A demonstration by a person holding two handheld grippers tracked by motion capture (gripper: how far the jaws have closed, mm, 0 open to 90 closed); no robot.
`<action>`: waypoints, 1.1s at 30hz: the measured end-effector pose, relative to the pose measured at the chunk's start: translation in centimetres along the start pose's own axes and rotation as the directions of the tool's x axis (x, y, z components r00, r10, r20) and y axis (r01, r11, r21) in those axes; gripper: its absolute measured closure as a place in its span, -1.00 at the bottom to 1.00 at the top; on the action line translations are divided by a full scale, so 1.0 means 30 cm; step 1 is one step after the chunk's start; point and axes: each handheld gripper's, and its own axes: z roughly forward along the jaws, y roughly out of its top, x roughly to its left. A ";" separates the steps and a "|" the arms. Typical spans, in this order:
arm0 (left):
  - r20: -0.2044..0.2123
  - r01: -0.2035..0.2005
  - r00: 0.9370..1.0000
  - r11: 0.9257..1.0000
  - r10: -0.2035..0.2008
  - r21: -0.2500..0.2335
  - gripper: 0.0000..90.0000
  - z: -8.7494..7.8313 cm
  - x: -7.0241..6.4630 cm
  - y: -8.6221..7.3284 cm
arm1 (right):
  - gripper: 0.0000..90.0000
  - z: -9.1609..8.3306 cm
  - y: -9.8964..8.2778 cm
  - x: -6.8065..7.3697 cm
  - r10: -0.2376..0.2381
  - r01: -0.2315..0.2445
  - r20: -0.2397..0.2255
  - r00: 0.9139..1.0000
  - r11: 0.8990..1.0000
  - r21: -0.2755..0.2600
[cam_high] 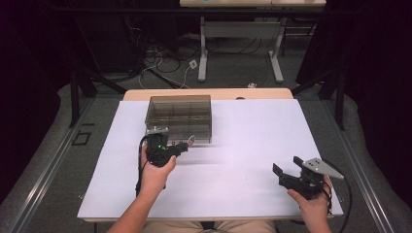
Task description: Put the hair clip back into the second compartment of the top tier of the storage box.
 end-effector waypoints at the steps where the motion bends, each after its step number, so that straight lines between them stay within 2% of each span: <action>1: -0.005 0.000 1.000 1.000 0.000 -0.009 0.94 -0.001 0.002 0.002 | -0.68 0.001 0.000 0.001 0.001 -0.001 0.000 1.000 1.000 -0.002; 10: -0.019 -0.004 1.000 1.000 0.003 -0.016 0.94 -0.018 0.018 0.031 | -0.68 0.004 0.002 0.004 -0.001 0.001 -0.001 1.000 1.000 0.009; 16: -0.037 -0.007 0.999 1.000 0.006 -0.017 0.94 -0.021 0.023 0.047 | -0.68 0.005 0.003 0.005 -0.001 0.001 -0.003 1.000 1.000 -0.002; 27: -0.053 -0.031 0.998 0.999 0.032 0.019 0.94 -0.023 0.041 0.079 | -0.68 0.003 0.003 0.005 0.000 0.000 -0.003 1.000 1.000 -0.002; 28: -0.060 -0.029 0.998 1.000 0.029 0.005 0.94 -0.019 0.041 0.081 | -0.68 0.003 0.003 0.005 0.000 0.000 -0.002 1.000 1.000 -0.001; 29: -0.057 -0.032 0.998 0.999 0.033 0.024 0.94 -0.023 0.044 0.086 | -0.68 0.003 0.003 0.005 0.000 0.000 -0.003 1.000 1.000 -0.003; 33: -0.068 -0.037 0.997 0.999 0.038 0.014 0.94 -0.020 0.052 0.094 | -0.68 0.003 0.004 0.006 0.001 -0.001 -0.004 1.000 1.000 -0.002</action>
